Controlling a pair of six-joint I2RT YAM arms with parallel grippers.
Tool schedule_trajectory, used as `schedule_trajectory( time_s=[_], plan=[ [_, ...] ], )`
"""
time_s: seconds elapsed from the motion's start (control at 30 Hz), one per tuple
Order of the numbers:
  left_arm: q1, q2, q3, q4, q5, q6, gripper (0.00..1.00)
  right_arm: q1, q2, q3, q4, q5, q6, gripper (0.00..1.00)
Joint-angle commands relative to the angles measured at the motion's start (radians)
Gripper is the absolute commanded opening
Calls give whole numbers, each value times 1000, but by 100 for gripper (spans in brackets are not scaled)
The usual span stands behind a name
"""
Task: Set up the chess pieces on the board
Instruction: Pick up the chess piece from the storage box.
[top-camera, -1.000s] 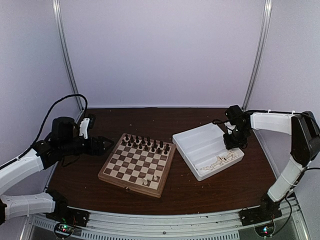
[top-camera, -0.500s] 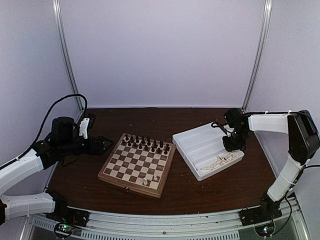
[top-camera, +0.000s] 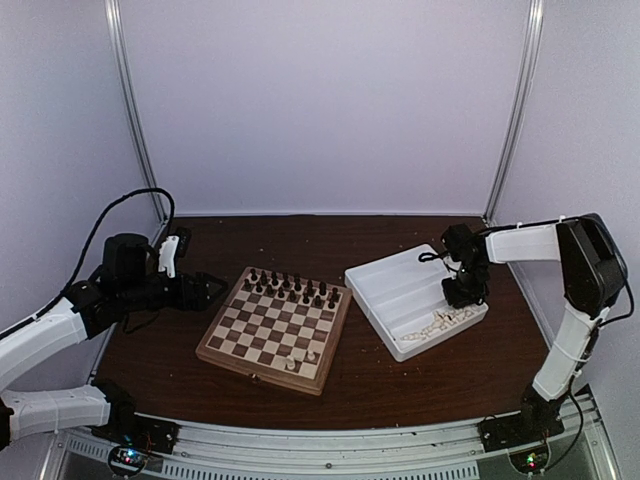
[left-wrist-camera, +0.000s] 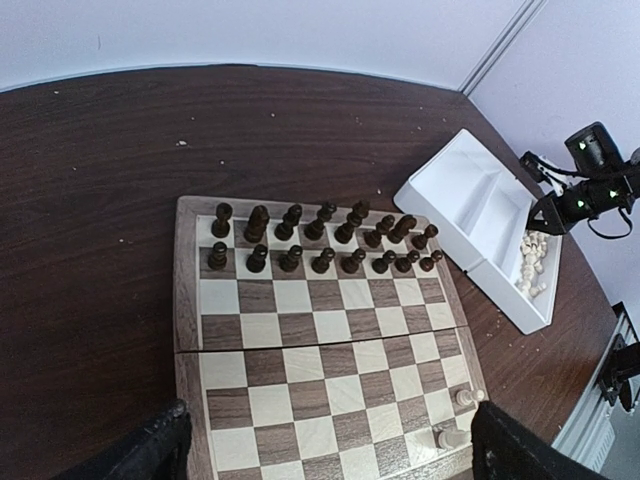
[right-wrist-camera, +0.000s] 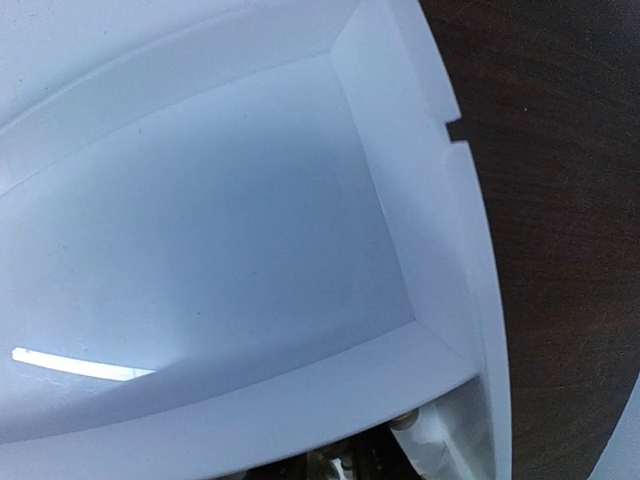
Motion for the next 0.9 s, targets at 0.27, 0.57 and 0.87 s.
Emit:
schedule_trajectory(
  time_s=[0.27, 0.57, 0.87],
  plan=[
    [-5, -14, 26, 26, 5, 4, 98, 36, 41, 64, -79, 159, -11, 22],
    [-5, -16, 26, 27, 7, 1, 98, 39, 37, 51, -88, 184, -8, 22],
    [-5, -22, 27, 25, 9, 1, 98, 40, 96, 101, -94, 189, 3, 17]
  ],
)
